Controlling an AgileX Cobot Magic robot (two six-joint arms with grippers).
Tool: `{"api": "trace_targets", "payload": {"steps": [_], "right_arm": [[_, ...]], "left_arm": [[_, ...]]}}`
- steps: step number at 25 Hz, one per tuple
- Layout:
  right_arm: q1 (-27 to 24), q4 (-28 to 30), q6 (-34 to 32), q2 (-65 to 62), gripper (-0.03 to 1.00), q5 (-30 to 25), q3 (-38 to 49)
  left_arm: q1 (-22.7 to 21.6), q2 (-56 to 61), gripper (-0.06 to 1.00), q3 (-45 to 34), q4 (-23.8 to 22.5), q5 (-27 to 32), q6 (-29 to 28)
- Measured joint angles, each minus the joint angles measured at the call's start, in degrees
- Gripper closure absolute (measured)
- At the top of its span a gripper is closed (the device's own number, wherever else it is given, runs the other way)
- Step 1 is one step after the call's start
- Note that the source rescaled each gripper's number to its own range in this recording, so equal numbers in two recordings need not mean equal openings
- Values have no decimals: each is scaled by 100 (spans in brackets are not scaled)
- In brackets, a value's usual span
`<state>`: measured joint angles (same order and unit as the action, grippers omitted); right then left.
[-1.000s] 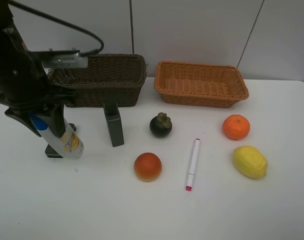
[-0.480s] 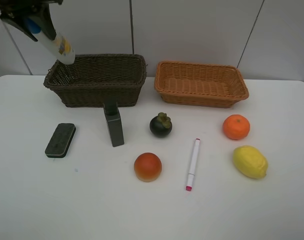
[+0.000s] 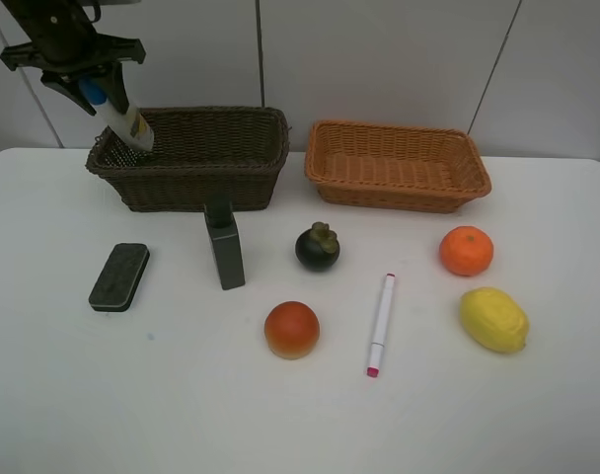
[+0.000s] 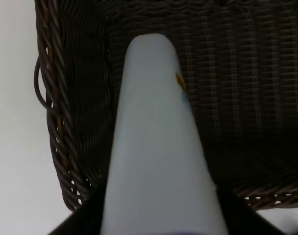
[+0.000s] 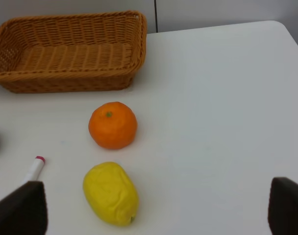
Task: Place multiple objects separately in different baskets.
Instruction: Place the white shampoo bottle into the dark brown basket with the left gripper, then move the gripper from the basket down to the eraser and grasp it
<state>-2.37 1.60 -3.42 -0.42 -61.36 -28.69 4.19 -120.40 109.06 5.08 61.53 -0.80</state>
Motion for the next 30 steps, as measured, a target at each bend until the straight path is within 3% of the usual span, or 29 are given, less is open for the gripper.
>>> {"api": "trace_targets", "payload": {"steps": [2, 3, 5, 11, 18, 24, 30], "right_arm": [[0, 0, 0, 0, -3, 0, 0], [0, 0, 0, 0, -3, 0, 0], [0, 0, 0, 0, -3, 0, 0], [0, 0, 0, 0, -3, 0, 0], [0, 0, 0, 0, -3, 0, 0], [0, 0, 0, 0, -3, 0, 0], [0, 0, 0, 0, -3, 0, 0]], "left_arm": [[0, 0, 19, 30, -10, -32, 2], [0, 5, 7, 37, -15, -32, 2], [0, 5, -1, 37, -29, 65, -50], [0, 266, -6, 44, 3, 716, -215], [6, 925, -6, -436, 155, 716, -346], [135, 2690, -6, -2566, 467, 716, -353], [156, 4494, -6, -4681, -5, 711, -348]]}}
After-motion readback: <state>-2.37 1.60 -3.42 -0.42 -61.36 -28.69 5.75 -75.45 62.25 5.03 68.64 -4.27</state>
